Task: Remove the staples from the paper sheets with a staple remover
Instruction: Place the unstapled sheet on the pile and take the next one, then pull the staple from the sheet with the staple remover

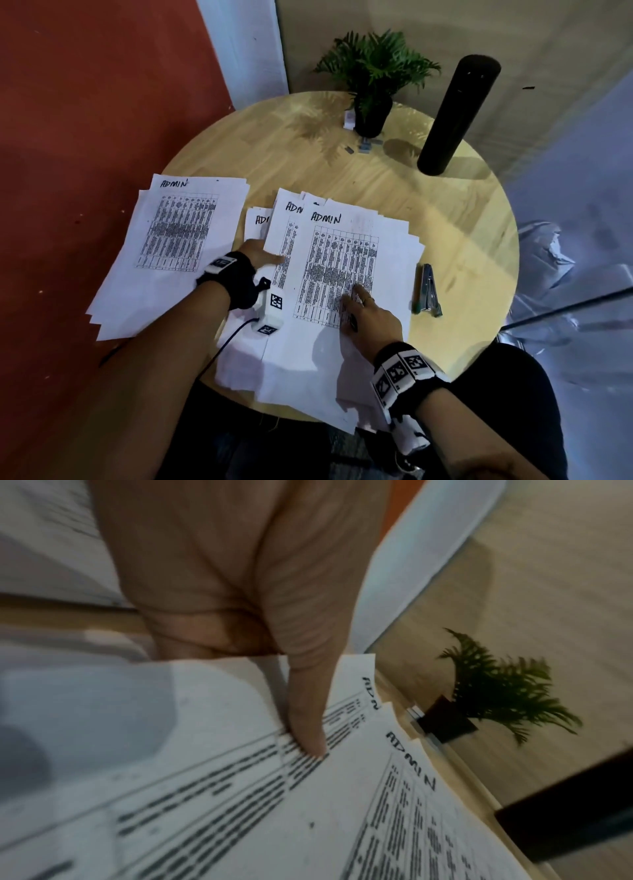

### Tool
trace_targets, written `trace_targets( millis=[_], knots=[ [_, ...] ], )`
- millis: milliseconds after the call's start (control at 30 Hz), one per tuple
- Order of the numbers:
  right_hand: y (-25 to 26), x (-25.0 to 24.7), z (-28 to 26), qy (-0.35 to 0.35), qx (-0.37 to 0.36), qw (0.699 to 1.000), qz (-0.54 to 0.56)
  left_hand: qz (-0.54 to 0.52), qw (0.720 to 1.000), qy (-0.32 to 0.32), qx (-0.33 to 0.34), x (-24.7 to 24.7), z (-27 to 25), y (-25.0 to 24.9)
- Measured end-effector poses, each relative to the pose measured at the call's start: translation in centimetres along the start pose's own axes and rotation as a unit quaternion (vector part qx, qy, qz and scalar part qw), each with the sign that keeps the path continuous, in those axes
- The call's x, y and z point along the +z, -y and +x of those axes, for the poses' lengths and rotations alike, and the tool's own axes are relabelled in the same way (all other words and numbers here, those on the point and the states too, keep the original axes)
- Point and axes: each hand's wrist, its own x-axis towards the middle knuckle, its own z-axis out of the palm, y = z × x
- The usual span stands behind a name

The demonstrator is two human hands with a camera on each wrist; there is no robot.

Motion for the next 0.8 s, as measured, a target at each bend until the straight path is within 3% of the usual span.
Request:
trace_targets(
  millis=[67, 167, 367, 433, 533, 600, 667, 800],
  knots=[
    [-0.1, -0.3, 0.3, -0.004, -0.012, 1.0, 0.001, -0.054, 0.998, 0.005, -0.004, 0.0, -0.2, 0.6],
    [-0.9, -1.5, 1.0, -0.031, 0.0, 0.998, 0.063, -0.074, 0.994, -0.045, 0.059, 0.0, -1.4, 0.2],
    [-2.5, -7.6, 2.3, -0.166, 0.057, 0.958, 0.228, -0.21, 0.954, -0.125, 0.176, -2.8, -4.9, -2.2],
    [-1.8, -9.5, 3.2, -0.204, 0.064, 0.917, 0.336, -0.243, 0.938, -0.135, 0.208, -4.0, -6.6, -3.7],
    [0.4, -13.4, 3.3, -0.254, 0.055, 0.794, 0.55, -0.276, 0.916, -0.135, 0.257, -6.1, -9.4, -5.9],
    [1.1, -16.4, 2.8, -0.286, 0.027, 0.746, 0.6, -0.3, 0.906, -0.122, 0.274, -7.5, -11.2, -7.1],
    [1.9, -19.5, 1.6, -0.347, -0.029, 0.747, 0.566, -0.306, 0.898, -0.106, 0.297, -8.6, -13.1, -8.5],
    [4.1, -26.0, -2.2, -0.458, -0.143, 0.805, 0.35, -0.304, 0.877, -0.096, 0.36, -9.4, -17.1, -11.0]
  ],
)
